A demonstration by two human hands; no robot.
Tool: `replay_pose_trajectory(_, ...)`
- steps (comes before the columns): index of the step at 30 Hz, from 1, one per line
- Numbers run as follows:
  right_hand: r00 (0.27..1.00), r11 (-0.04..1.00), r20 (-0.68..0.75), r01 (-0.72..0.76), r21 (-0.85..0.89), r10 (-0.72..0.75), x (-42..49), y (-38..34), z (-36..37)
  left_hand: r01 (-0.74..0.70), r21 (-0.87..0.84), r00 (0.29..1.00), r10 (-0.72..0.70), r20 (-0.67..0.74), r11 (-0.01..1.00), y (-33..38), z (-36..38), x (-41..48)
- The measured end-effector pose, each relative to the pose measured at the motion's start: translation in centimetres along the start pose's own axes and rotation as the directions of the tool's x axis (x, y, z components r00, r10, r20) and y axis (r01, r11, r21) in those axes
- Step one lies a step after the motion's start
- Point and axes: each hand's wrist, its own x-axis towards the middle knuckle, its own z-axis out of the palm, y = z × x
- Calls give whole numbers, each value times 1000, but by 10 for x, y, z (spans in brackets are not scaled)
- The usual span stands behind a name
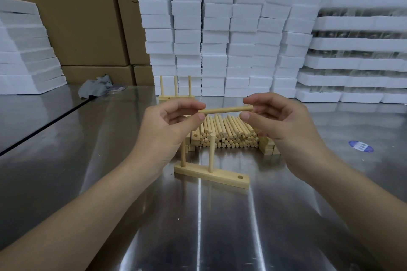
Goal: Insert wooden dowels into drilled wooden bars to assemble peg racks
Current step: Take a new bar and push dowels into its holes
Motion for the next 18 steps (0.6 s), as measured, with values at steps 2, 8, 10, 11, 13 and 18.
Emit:
replay_pose_trajectory(2, 1000, 1000, 9, -6, 1, 6, 0, -1, 0, -2, 27, 1000, 2, 1, 1000, 1, 0, 0)
replay_pose_trajectory(8, 1000, 1000, -17, -26, -11, 26, -1, -3, 1, 1, 26, 1000, -1, -13, 1000, 2, 1, 0)
replay_pose_trajectory(10, 999, 999, -23, -28, -20, 28, -1, -3, 1, 5, 24, 1000, -4, -15, 1000, 2, 0, 0)
replay_pose_trajectory(11, 999, 999, -24, -32, -24, 31, -1, -4, 1, 7, 22, 1000, -6, -16, 1000, 2, 0, 0)
replay_pose_trajectory(13, 999, 999, -30, -46, -8, 45, -2, -5, 1, 10, 22, 1000, -10, -18, 1000, 3, 0, 0)
replay_pose_trajectory(18, 991, 972, 27, -134, 195, 132, -2, -9, 2, 28, 5, 999, -28, 17, 1000, 5, 0, 0)
